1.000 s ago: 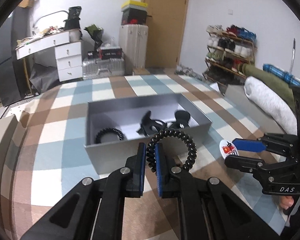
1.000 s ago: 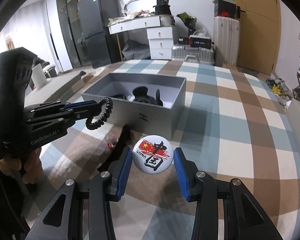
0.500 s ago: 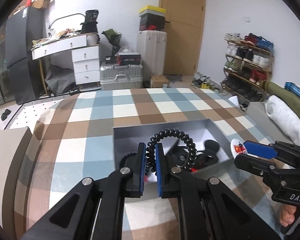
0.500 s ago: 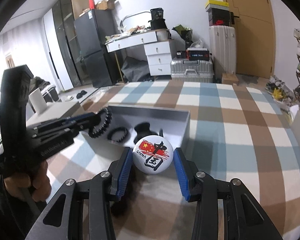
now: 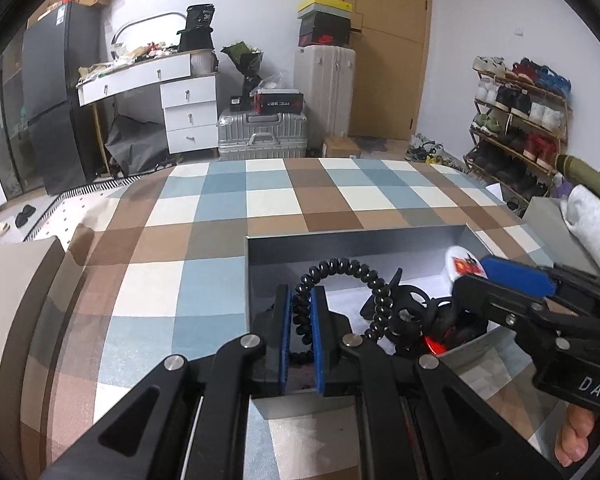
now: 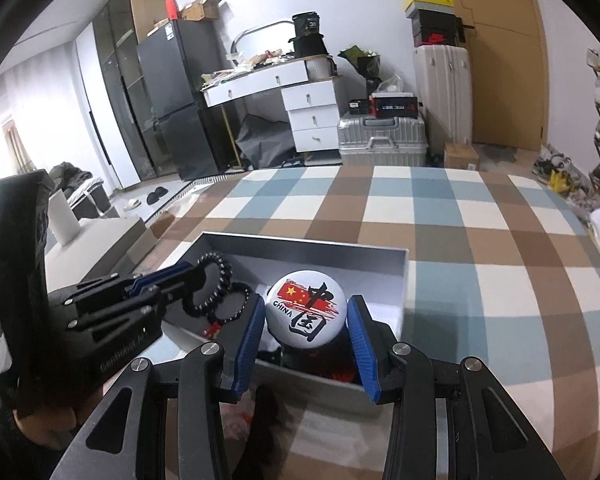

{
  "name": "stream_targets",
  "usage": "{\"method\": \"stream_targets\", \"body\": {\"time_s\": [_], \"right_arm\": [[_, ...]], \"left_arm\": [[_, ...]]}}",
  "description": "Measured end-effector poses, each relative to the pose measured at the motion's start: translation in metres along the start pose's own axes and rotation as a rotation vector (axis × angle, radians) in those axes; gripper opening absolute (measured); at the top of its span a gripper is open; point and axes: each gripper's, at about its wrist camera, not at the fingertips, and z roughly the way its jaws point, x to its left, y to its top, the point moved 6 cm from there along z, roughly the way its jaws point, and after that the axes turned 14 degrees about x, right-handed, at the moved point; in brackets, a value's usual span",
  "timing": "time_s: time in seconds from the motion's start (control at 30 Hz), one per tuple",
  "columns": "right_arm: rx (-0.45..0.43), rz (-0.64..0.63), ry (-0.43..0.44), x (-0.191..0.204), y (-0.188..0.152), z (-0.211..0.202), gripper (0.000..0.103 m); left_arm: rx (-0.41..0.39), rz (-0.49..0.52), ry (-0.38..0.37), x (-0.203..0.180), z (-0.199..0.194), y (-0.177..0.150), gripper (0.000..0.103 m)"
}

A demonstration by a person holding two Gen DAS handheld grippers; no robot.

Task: Organize jewelry
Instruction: 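Carry the bead bracelet and badge over the grey box, then lower both held items into the box and open both grippers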

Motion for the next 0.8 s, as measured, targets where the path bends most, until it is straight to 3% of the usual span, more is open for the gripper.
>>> {"method": "stream_targets", "body": {"time_s": [0.6,0.8], "right_arm": [[0.014,-0.002,-0.03,-0.008,0.007,0.008,0.042],[0.011,0.0,-0.033,-0.009,0.008,0.007,0.044]], "left_arm": [[0.07,0.008,-0.098,-0.008,0.002,-0.002,0.005],[0.053,0.008,-0.099,-0.007,-0.001,-0.001,0.005]]}}
